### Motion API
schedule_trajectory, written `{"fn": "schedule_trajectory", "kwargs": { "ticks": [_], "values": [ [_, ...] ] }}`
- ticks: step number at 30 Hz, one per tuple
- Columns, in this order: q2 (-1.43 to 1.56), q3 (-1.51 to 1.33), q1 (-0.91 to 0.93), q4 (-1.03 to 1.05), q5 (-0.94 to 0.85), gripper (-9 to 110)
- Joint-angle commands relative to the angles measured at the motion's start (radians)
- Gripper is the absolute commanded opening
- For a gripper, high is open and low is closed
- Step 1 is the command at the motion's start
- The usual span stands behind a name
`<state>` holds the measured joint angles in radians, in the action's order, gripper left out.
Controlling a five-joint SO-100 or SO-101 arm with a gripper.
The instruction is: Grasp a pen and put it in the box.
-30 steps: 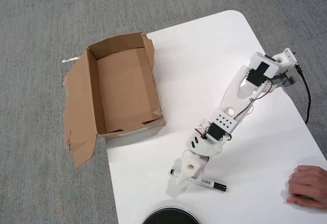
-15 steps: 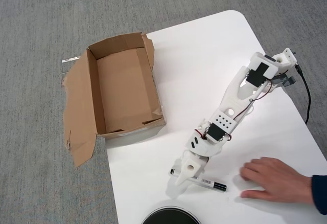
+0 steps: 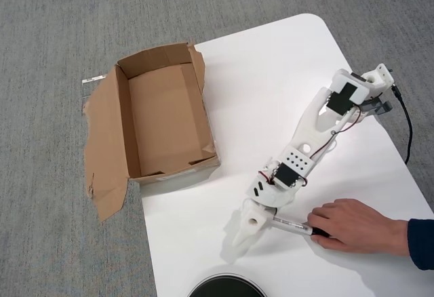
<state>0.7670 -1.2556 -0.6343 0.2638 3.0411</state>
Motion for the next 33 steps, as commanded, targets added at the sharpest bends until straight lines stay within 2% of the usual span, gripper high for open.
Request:
{"fn": "schedule_trajectory", "kwargs": {
  "ticks": [1,33],
  "values": [
    [0.046,-0.084,0.010,0.009,0.008,28],
    [0.726,-1.068,0.038,-0.003,0.008,28]
  ]
}}
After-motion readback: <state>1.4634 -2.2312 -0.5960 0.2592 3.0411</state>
